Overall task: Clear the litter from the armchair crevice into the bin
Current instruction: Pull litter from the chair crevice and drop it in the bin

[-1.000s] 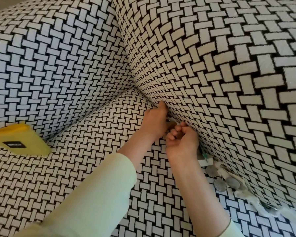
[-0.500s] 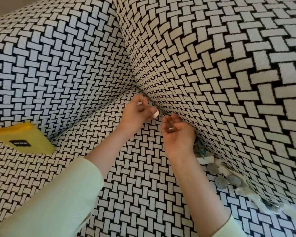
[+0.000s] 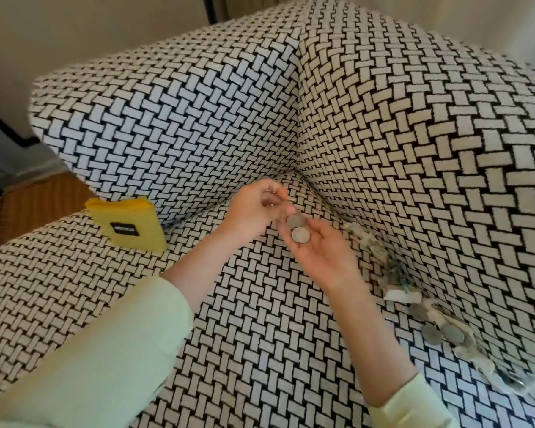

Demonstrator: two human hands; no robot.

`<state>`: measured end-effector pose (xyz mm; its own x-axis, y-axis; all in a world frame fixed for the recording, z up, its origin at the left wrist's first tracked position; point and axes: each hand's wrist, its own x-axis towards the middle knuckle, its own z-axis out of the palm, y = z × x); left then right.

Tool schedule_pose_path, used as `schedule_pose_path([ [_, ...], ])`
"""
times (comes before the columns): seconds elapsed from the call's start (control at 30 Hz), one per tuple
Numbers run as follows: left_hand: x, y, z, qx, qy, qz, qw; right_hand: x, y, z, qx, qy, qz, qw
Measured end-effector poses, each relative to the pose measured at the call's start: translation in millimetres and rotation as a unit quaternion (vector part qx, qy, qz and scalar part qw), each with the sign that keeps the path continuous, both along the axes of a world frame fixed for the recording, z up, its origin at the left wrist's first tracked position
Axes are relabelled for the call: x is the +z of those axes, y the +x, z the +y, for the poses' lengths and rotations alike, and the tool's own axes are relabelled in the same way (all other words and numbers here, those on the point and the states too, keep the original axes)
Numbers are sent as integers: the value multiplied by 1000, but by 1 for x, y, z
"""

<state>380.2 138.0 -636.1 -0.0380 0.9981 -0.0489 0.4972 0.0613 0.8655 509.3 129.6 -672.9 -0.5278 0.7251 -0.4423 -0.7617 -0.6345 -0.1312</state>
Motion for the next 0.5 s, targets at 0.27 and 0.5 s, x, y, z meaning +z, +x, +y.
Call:
schedule_pose_path([
  [0.27, 25, -97, -42, 292, 135, -13, 947, 48, -98, -3, 151, 46, -63, 985],
  [0.5, 17, -165, -70, 352, 21, 175, 919, 78, -170, -3, 171, 45, -51, 983],
])
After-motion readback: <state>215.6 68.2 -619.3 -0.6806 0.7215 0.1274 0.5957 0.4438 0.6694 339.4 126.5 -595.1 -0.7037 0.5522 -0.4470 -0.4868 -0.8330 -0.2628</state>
